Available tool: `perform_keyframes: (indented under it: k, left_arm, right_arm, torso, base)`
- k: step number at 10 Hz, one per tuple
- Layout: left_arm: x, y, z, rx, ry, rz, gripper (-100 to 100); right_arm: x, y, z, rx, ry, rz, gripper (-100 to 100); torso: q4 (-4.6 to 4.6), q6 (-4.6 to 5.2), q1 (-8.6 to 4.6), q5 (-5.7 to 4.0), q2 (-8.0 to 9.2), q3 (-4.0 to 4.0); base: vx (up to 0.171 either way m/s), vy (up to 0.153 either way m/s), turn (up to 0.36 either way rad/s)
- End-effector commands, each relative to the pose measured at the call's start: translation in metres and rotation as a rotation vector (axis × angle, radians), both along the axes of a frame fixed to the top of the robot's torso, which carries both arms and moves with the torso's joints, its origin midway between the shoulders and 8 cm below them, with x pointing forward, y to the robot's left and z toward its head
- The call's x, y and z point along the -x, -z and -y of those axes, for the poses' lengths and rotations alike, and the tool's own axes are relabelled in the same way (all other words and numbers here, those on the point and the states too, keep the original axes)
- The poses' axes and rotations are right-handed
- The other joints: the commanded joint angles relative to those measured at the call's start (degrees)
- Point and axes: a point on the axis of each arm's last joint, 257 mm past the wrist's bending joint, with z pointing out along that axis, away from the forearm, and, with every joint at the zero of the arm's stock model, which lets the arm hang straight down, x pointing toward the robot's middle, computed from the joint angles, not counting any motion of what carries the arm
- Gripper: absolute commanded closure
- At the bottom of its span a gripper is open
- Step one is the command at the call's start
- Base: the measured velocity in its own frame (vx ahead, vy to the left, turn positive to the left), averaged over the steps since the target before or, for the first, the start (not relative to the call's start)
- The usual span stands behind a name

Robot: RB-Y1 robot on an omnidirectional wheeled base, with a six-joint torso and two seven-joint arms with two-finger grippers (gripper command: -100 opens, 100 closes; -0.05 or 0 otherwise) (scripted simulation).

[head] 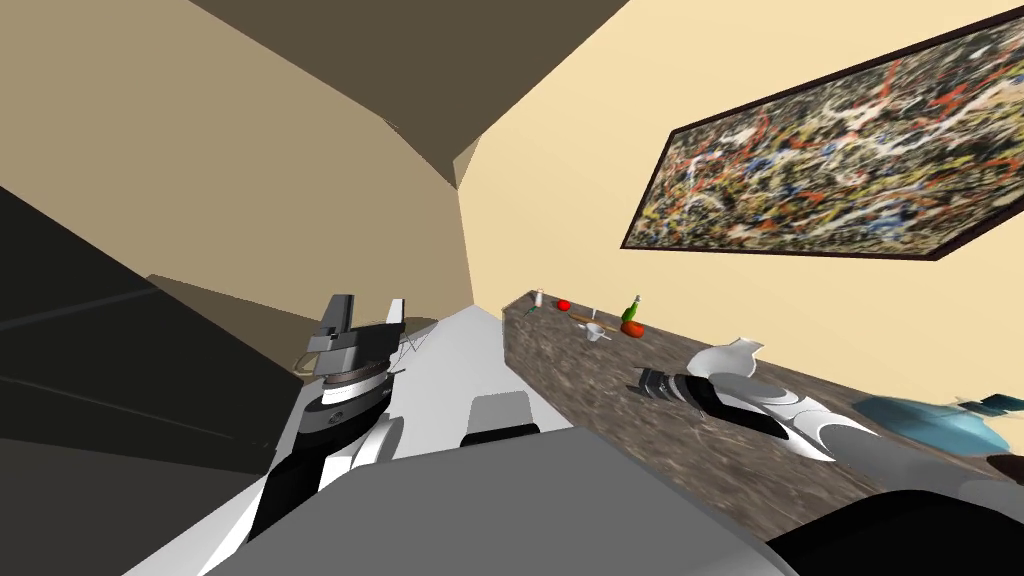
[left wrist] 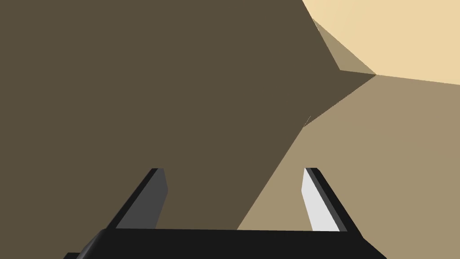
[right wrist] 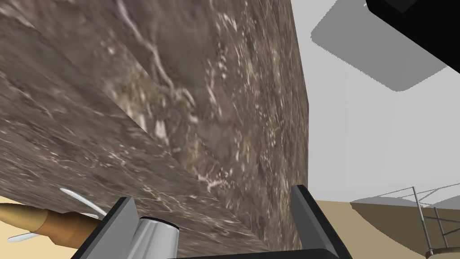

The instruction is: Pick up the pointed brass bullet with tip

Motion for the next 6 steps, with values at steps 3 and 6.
perform_keyframes:
  k: [3, 6]
  left_arm:
    - [0.000, 0.000, 0.000, 0.000, 0.000, 0.000, 0]
    - [0.000, 0.000, 0.000, 0.000, 0.000, 0.000, 0]
  right_arm:
    - [0.020, -0.015, 0.051, 0.110, 0.032, -0.041, -100]
    - [0.046, -0.035, 0.104, 0.228, 0.069, -0.093, -100]
  torso:
    - [-0.06, -0.01, 0.04, 0.02, -0.27, -0.16]
    - [-0.07, 0.02, -0.04, -0.02, -0.21, -0.14]
  base:
    - [0.145, 0.026, 0.076]
    - [0.153, 0.006, 0.083]
